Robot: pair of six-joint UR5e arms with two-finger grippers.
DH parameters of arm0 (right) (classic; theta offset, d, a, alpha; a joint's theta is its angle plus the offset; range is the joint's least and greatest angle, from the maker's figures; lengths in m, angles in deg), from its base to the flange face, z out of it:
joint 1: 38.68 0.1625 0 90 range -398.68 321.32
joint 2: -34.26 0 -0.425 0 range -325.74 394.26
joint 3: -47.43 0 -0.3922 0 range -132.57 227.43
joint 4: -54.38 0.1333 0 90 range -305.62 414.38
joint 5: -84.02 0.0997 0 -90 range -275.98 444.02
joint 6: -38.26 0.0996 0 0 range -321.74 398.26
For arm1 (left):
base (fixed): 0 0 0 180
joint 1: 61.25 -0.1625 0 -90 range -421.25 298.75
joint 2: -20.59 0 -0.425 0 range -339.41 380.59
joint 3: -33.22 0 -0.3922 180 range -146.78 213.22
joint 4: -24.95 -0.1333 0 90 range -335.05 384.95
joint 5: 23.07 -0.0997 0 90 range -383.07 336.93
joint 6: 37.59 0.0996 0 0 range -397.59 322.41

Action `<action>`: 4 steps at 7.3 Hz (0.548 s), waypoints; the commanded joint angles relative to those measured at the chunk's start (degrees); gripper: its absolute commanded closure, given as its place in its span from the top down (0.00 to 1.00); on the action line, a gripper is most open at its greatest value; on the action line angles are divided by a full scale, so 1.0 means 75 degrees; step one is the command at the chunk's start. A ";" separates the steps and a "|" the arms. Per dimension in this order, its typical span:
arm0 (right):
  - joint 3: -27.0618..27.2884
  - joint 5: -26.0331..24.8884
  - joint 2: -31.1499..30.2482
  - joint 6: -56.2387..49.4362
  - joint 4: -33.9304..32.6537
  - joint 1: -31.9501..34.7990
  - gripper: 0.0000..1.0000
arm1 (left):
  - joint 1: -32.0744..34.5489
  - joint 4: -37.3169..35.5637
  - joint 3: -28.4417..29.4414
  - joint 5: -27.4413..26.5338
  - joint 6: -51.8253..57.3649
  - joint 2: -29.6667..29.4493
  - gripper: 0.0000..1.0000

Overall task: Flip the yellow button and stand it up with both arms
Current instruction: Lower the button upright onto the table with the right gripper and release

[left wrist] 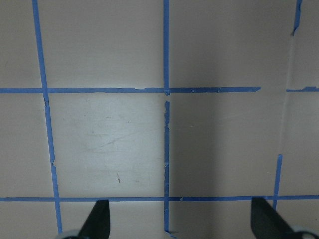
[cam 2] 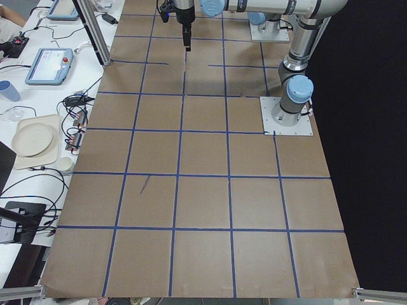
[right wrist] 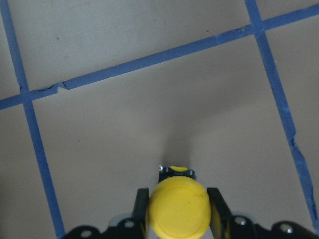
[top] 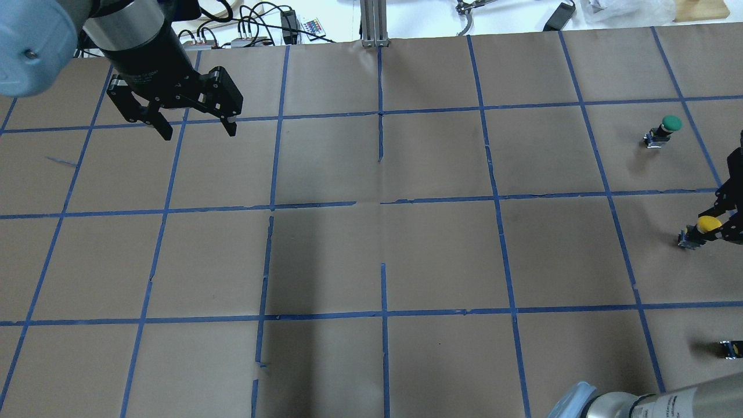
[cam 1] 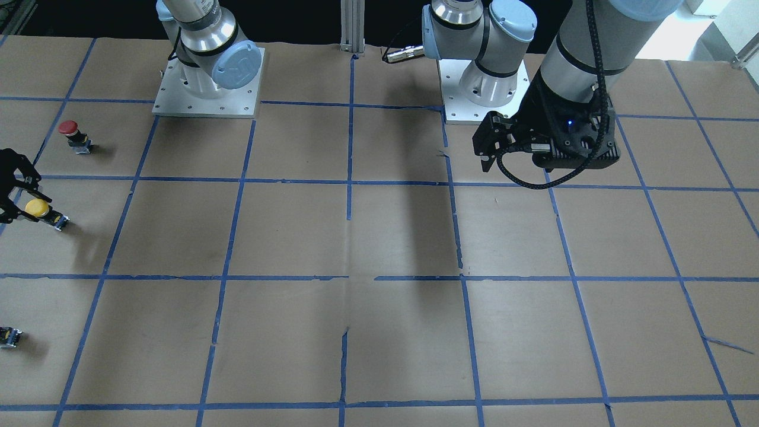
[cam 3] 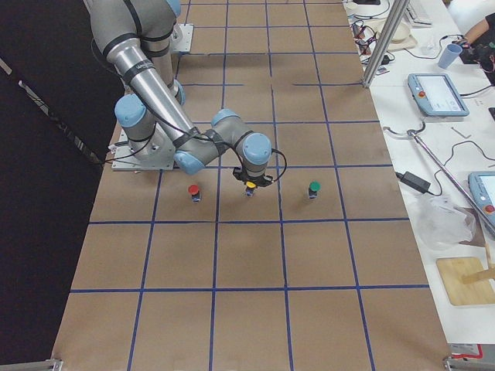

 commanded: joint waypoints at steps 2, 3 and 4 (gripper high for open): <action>0.0014 0.0171 0.0035 0.0099 0.0011 0.0000 0.70 | -0.0009 -0.0083 -0.0004 0.0000 -0.0003 -0.0002 1.00; 0.0014 0.0171 0.0024 0.0099 0.0011 0.0000 0.77 | -0.0009 -0.0083 -0.0004 0.0000 -0.0003 -0.0002 1.00; 0.0003 0.0159 -0.0023 0.0099 0.0023 0.0000 0.78 | -0.0021 -0.0083 -0.0004 0.0000 -0.0003 -0.0002 1.00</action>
